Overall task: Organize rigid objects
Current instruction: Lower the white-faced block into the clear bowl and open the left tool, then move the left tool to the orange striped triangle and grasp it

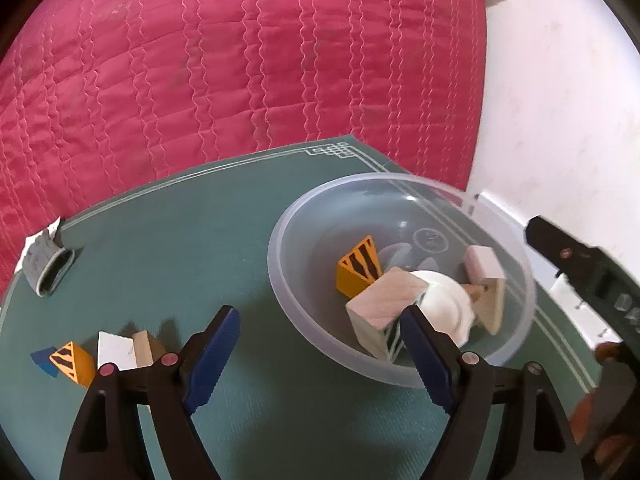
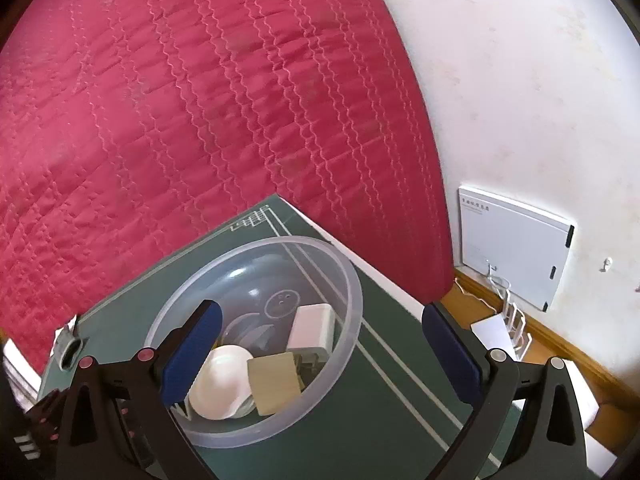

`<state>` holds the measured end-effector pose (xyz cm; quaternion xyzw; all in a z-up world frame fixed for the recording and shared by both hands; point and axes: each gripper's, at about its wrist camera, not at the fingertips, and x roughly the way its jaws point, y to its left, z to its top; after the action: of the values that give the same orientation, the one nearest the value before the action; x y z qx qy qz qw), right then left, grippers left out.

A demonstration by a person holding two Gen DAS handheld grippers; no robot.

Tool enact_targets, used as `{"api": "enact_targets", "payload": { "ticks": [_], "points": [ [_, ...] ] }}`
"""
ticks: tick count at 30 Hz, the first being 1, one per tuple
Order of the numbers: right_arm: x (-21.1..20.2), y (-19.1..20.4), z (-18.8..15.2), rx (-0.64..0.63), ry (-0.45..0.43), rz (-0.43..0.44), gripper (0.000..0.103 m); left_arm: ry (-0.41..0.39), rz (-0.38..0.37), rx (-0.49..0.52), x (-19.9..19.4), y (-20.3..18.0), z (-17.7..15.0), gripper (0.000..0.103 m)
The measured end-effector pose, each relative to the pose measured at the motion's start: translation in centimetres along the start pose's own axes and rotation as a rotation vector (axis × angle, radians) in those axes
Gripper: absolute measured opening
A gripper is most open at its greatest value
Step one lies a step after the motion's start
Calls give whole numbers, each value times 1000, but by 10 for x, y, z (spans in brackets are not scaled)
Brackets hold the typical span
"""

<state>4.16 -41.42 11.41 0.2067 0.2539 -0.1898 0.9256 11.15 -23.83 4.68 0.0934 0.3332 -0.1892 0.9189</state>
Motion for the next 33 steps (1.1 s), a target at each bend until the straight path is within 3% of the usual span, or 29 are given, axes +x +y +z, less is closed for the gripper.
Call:
{"api": "enact_targets", "payload": {
  "ticks": [6,11,21,33],
  "points": [
    [-1,5,-1,-23,-12,2,101,26,99,-15,18,10,3,86],
    [-6,10,-2,-47,-35,5,101,26,100,-55,15,22,3,87],
    [-15,20,-4,-90,-80,24,103,-23,119,-37,-6,22,1,98],
    [-26,36,-11,-176,-113,142,103,-40,176,-90,-30,57,-13,100]
  ]
}}
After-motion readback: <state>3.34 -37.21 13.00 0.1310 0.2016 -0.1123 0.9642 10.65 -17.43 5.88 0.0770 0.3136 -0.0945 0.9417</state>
